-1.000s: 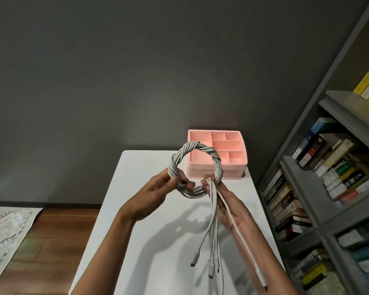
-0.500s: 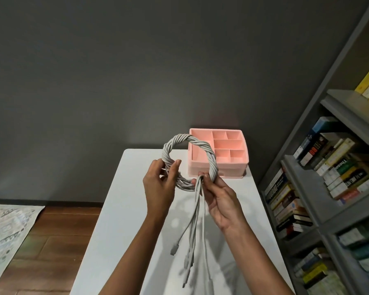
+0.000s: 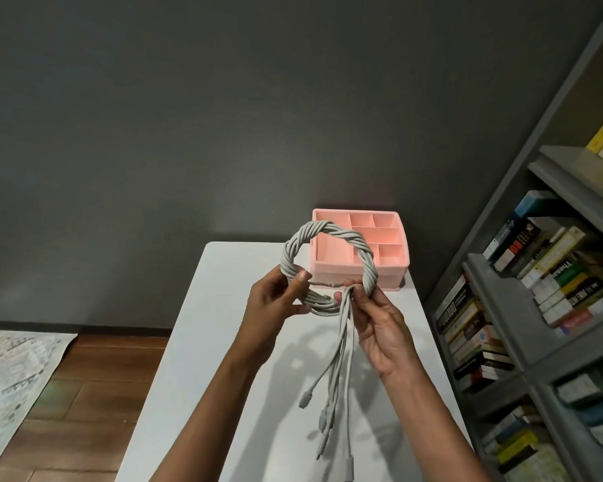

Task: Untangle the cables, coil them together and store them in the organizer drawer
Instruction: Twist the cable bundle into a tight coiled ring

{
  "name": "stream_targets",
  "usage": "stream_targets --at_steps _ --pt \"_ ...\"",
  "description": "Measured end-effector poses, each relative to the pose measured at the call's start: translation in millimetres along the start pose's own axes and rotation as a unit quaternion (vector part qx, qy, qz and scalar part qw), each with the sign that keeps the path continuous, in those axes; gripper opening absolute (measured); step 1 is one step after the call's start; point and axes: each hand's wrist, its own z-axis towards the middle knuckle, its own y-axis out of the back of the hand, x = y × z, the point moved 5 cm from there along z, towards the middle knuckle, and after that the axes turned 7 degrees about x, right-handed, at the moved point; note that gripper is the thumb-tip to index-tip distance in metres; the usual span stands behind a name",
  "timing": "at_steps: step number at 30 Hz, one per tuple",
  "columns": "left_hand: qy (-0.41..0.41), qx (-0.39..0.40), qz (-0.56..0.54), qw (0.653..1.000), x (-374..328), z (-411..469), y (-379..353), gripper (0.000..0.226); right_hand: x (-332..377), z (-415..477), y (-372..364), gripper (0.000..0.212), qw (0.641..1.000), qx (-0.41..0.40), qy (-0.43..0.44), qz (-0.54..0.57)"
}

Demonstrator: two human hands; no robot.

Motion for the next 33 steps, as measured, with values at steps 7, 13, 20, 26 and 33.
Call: stream_targets --at_steps 7,13,20,26,33 --pt "0.006 0.132 -0.011 0.991 -2.7 -4.0 -4.2 0.018 10.9 1.1 3.3 0.026 1.0 0.002 0.007 -0.015" --pt "-0.052 0.086 0.165 0.981 -5.4 6.3 2.5 0.02 9.9 0.9 3.4 0.029 1.0 0.0 -0.009 -0.028" --pt "-0.163 -0.011 0.246 0.955 -8.7 2.4 7.6 0.027 8.2 1.3 -2.9 0.026 0.999 0.017 -0.022 -0.046" --pt "-0.226 -0.107 0.295 0.922 -12.7 4.0 6.0 0.029 10.2 0.6 -13.2 0.033 0.998 0.03 -0.026 -0.049" --pt "-0.152 -0.087 0.222 0.959 2.6 4.1 5.9 0.021 16.1 2.6 -13.9 0.027 0.998 0.029 -0.023 -0.05"
